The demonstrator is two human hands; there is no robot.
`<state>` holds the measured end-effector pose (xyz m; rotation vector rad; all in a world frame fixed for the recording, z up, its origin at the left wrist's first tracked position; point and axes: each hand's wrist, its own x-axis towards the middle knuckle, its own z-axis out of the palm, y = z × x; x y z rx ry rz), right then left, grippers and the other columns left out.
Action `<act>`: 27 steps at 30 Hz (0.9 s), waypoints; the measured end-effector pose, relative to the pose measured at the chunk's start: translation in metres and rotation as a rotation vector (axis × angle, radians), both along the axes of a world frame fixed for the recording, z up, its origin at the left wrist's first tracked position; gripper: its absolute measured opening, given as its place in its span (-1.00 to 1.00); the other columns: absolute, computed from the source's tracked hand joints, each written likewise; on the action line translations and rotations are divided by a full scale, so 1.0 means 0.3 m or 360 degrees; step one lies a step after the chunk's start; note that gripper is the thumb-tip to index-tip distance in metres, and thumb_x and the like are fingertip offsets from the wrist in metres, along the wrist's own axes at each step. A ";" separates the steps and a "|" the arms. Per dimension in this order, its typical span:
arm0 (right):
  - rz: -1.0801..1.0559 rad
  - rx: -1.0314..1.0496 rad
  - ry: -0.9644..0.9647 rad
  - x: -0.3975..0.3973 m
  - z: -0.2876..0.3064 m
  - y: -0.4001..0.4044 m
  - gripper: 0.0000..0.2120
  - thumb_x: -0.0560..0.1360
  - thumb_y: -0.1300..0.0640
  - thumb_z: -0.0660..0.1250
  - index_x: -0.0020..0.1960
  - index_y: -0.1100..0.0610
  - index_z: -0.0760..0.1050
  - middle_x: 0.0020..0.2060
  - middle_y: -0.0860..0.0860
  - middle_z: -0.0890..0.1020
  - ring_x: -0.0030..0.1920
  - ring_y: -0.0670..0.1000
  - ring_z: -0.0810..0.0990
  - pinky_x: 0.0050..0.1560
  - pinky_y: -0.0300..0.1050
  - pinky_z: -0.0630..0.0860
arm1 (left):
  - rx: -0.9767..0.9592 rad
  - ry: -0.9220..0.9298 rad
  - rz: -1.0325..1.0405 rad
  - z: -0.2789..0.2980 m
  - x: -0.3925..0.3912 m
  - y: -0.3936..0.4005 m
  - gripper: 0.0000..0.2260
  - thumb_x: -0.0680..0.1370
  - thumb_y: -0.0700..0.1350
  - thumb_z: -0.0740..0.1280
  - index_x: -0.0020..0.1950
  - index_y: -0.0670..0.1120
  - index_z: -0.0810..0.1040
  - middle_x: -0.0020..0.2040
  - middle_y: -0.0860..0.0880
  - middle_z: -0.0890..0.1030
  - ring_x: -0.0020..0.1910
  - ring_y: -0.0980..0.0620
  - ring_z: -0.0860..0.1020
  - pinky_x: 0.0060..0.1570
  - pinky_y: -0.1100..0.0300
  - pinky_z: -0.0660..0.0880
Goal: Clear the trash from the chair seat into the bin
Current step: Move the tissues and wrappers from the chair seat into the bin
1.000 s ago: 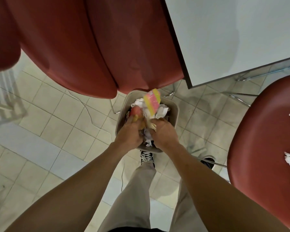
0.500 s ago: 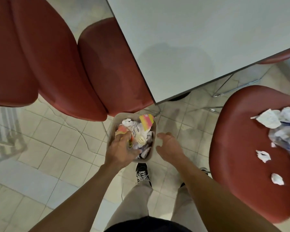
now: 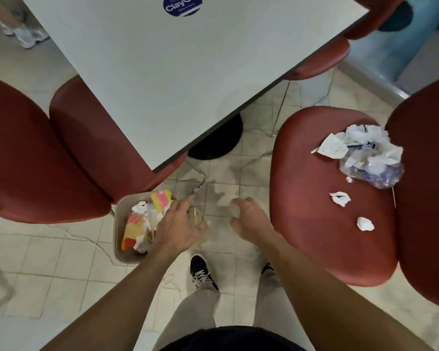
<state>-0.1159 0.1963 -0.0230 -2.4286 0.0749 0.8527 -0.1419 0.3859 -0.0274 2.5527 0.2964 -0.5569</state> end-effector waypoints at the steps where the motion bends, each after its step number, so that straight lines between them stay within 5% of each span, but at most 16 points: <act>1: -0.0025 -0.0001 0.0008 0.001 0.000 -0.045 -0.49 0.51 0.16 0.31 0.44 0.06 0.31 0.27 0.11 0.41 0.17 0.14 0.52 0.19 -0.03 0.50 | 0.0006 0.0001 -0.0028 0.000 0.014 -0.040 -0.31 0.41 0.21 0.40 0.48 0.17 0.21 0.41 0.02 0.33 0.34 -0.05 0.39 0.22 0.00 0.43; 16: -0.0612 -0.0129 0.0114 -0.034 -0.098 -0.734 -0.47 0.48 0.14 0.32 0.42 0.05 0.31 0.29 0.12 0.40 0.28 0.18 0.42 0.30 0.02 0.39 | -0.0016 0.0053 -0.0591 -0.094 0.230 -0.717 -0.32 0.40 0.27 0.39 0.47 0.20 0.23 0.41 0.06 0.34 0.37 0.02 0.34 0.26 0.04 0.35; 27: -0.0860 -0.0263 0.0087 -0.035 -0.297 -1.129 -0.47 0.50 0.01 0.24 0.46 -0.04 0.24 0.39 0.05 0.31 0.42 0.15 0.21 0.37 0.12 0.27 | 0.0039 0.0017 -0.1160 -0.300 0.348 -1.225 -0.46 0.48 0.07 0.37 0.45 0.10 0.35 0.45 -0.03 0.34 0.45 0.00 0.25 0.42 0.12 0.21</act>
